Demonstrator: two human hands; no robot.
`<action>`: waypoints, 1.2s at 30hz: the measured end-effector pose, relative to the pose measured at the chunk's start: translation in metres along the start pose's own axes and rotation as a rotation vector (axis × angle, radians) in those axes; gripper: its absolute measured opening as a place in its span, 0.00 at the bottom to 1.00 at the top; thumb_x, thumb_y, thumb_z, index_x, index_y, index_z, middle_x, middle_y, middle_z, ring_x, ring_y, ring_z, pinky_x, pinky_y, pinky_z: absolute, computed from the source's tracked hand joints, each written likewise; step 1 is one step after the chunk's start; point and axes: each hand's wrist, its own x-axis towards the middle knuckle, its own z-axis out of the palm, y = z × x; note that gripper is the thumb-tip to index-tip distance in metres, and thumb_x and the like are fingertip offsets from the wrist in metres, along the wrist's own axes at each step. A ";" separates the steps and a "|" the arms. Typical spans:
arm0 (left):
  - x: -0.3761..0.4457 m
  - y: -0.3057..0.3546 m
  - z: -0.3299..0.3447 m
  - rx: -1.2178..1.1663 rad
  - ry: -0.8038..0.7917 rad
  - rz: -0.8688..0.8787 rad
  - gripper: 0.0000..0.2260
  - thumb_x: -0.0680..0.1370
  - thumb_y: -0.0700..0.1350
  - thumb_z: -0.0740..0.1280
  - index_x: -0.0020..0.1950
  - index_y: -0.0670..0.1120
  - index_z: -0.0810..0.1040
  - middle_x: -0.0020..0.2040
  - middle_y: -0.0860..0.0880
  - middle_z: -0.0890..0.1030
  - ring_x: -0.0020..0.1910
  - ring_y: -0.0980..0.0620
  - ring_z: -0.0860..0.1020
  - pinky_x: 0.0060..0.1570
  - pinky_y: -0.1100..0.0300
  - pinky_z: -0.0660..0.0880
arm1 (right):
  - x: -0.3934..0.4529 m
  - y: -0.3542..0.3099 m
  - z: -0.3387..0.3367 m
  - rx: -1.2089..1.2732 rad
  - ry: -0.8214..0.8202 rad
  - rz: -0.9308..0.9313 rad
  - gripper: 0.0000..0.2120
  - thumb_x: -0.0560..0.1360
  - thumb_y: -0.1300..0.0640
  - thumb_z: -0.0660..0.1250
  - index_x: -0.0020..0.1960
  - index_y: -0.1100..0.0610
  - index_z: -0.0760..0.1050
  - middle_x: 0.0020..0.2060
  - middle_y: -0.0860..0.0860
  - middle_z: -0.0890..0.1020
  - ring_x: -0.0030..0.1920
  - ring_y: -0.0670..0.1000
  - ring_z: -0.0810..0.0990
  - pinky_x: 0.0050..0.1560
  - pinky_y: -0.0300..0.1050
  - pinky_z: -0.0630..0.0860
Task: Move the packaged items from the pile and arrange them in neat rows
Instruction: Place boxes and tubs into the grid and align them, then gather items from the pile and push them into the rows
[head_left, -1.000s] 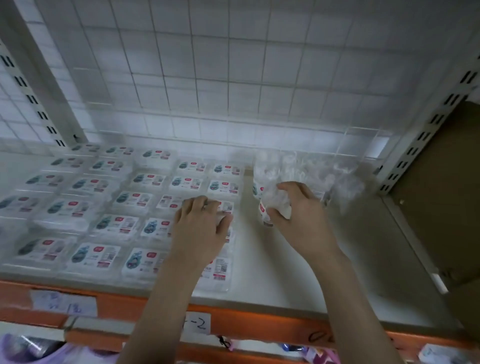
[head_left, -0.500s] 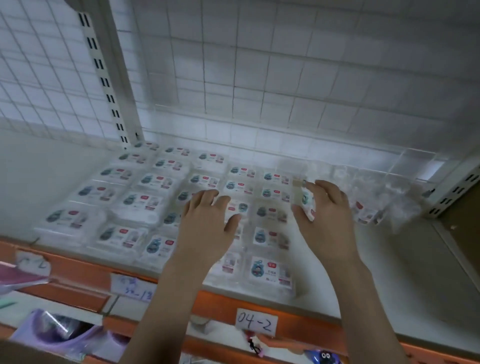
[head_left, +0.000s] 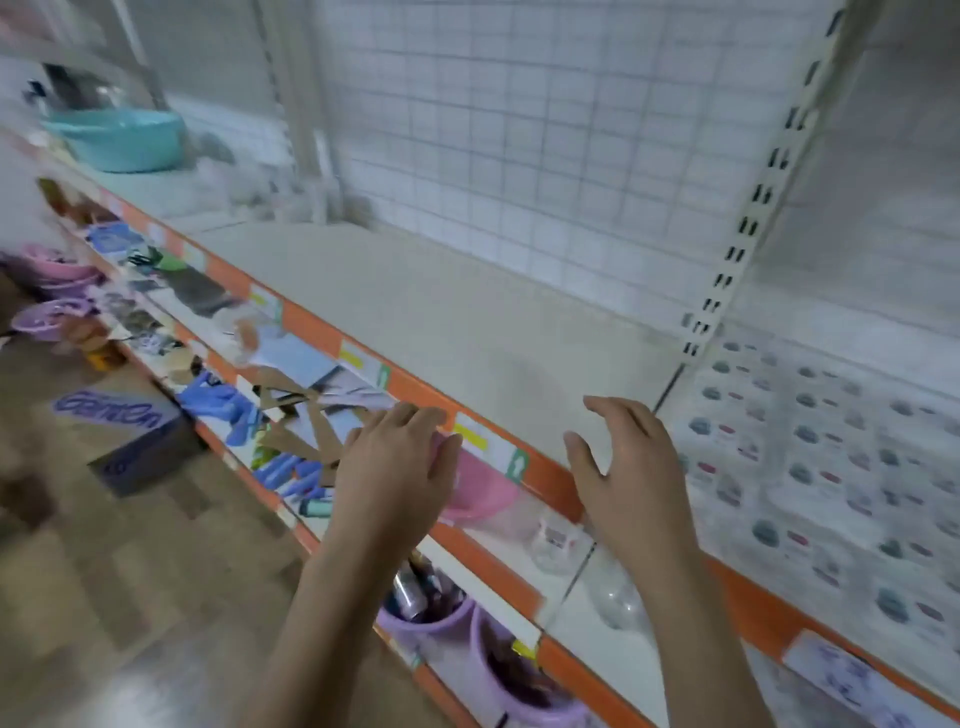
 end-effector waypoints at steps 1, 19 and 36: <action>0.001 -0.027 -0.010 0.011 0.020 -0.042 0.18 0.73 0.53 0.57 0.48 0.44 0.81 0.45 0.44 0.82 0.43 0.41 0.79 0.43 0.47 0.76 | 0.008 -0.017 0.020 0.008 -0.031 -0.029 0.14 0.73 0.59 0.67 0.58 0.60 0.75 0.54 0.55 0.77 0.55 0.56 0.74 0.52 0.40 0.67; 0.124 -0.345 -0.063 0.220 0.035 -0.360 0.12 0.78 0.50 0.61 0.59 0.48 0.76 0.53 0.49 0.78 0.51 0.47 0.76 0.48 0.54 0.72 | 0.186 -0.208 0.310 0.163 -0.215 -0.188 0.13 0.73 0.61 0.67 0.57 0.63 0.75 0.53 0.57 0.79 0.54 0.59 0.75 0.50 0.38 0.63; 0.362 -0.517 -0.060 0.090 0.023 -0.243 0.14 0.78 0.49 0.62 0.62 0.46 0.75 0.57 0.48 0.78 0.55 0.46 0.75 0.53 0.51 0.72 | 0.369 -0.282 0.478 0.030 -0.247 -0.095 0.18 0.76 0.56 0.62 0.65 0.58 0.70 0.61 0.52 0.74 0.62 0.52 0.69 0.56 0.37 0.61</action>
